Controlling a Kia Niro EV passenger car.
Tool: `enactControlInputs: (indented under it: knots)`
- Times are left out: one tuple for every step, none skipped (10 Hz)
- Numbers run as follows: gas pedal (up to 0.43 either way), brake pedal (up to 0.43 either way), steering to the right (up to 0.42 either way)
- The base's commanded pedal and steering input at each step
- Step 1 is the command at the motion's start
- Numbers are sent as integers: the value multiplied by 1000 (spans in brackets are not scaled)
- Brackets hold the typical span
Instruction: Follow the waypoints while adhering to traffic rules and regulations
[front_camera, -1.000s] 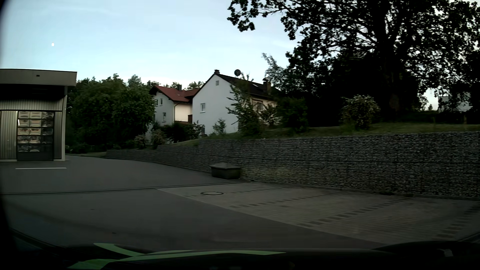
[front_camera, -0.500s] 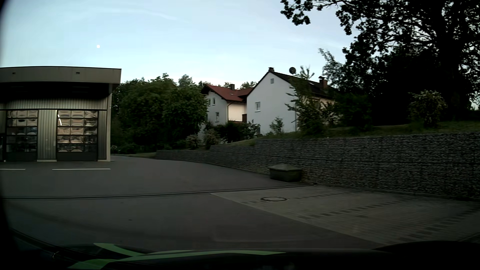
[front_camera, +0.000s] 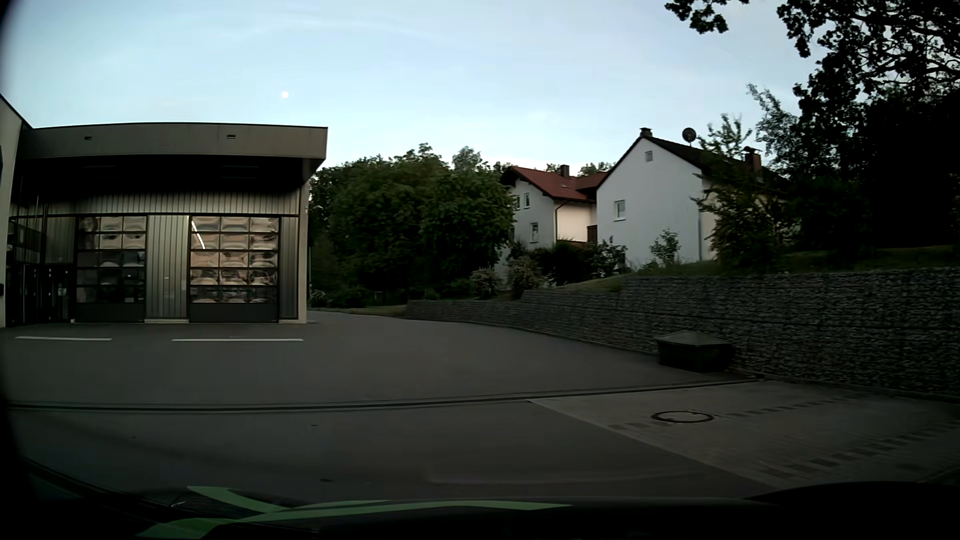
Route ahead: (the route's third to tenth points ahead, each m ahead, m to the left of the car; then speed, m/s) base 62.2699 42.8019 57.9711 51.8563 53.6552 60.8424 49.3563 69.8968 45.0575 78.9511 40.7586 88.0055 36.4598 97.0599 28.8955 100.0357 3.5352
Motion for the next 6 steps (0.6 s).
enactControlInputs:
  knots:
    - [67, 0, -289]
    - [67, 0, -257]
    - [67, 0, -231]
    - [59, 0, -200]
    - [47, 0, -174]
    - [47, 0, -149]
